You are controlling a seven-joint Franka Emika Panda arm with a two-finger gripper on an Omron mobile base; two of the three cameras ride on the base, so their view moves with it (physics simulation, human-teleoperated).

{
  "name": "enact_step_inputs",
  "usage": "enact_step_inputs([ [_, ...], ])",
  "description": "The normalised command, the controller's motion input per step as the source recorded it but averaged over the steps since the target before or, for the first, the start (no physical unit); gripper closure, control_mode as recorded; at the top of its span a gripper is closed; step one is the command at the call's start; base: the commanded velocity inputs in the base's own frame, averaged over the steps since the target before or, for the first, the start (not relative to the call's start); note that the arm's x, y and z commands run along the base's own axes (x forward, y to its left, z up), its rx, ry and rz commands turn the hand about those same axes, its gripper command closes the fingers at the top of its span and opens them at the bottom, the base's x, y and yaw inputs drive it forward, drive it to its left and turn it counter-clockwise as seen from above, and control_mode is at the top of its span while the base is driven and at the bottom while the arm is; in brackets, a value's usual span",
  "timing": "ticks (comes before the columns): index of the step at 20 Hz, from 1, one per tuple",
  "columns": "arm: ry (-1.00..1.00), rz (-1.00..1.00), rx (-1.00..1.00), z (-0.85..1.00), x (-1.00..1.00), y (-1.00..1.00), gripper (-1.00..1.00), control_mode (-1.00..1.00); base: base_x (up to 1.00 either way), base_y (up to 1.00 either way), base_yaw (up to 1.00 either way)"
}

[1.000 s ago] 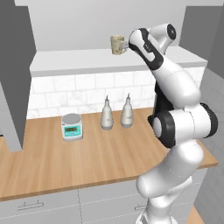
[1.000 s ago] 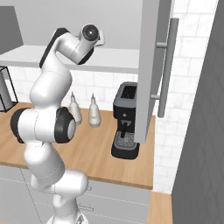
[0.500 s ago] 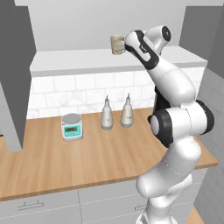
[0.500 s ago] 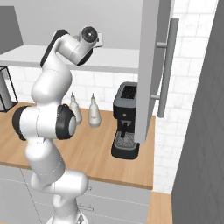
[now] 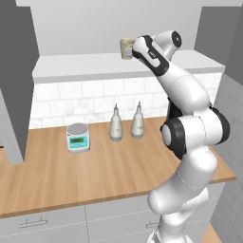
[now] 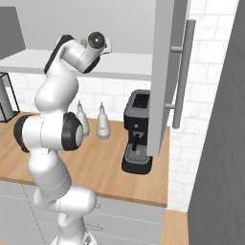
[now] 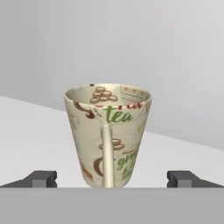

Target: Gather all objects into one cabinet and sort the glasses and bowls to opposite sides.

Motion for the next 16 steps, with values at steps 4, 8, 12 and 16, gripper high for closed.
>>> enact_step_inputs([
  [4,0.00,0.00,0.00,-0.01,0.04,0.00,-1.00,-1.00,0.00,0.00,0.00],
  [8,0.00,0.00,0.00,0.00,0.04,0.01,-1.00,-1.00,0.00,0.00,0.00],
  [12,0.00,0.00,0.00,0.00,0.08,0.00,1.00,-1.00,0.00,0.00,0.00],
  [16,0.00,0.00,0.00,0.00,0.01,0.00,1.00,-1.00,0.00,0.00,0.00],
])
